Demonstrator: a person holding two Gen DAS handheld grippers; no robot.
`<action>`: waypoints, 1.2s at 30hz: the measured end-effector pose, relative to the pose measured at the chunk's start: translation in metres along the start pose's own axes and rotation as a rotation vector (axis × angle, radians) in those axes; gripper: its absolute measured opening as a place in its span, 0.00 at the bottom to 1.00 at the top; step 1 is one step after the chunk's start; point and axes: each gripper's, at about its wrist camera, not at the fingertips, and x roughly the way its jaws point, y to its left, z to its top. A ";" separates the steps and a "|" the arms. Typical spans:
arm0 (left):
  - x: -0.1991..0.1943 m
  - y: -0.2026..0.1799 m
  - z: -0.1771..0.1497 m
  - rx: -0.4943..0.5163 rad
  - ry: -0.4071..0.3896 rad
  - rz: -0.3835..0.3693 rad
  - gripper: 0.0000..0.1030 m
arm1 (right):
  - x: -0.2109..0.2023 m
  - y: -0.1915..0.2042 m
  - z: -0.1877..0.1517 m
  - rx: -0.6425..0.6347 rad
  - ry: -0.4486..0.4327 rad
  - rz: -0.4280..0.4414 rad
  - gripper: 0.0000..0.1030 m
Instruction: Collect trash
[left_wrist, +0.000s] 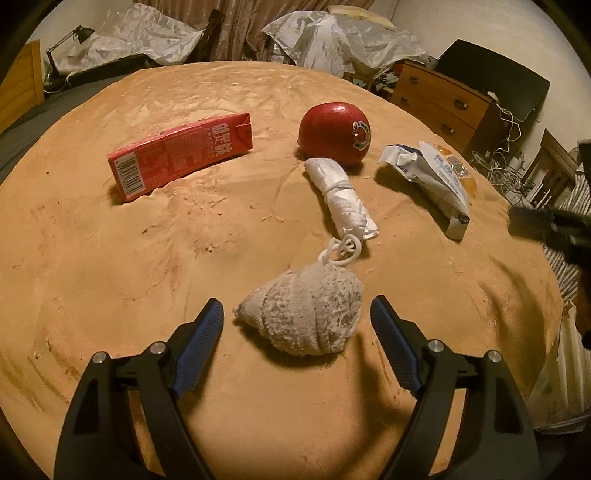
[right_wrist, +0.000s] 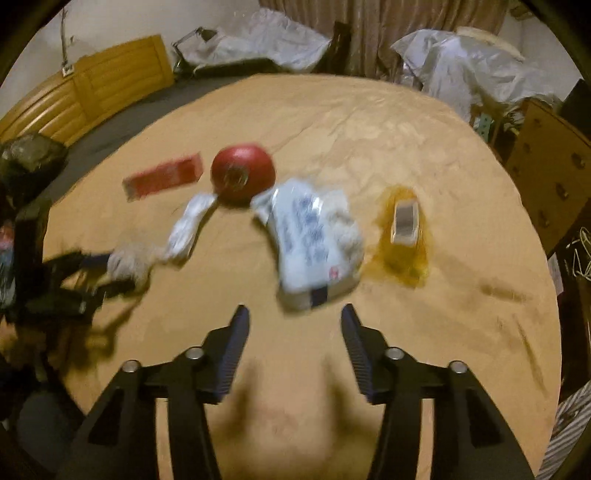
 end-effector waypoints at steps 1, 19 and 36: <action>0.001 -0.001 0.001 0.001 0.002 0.001 0.76 | 0.004 0.001 0.008 -0.010 -0.007 -0.006 0.65; 0.007 -0.006 0.006 0.012 0.023 -0.011 0.76 | -0.006 -0.002 0.015 0.087 0.034 0.049 0.41; 0.009 -0.018 0.007 0.051 0.037 0.037 0.72 | 0.003 0.010 -0.039 0.043 0.259 0.071 0.74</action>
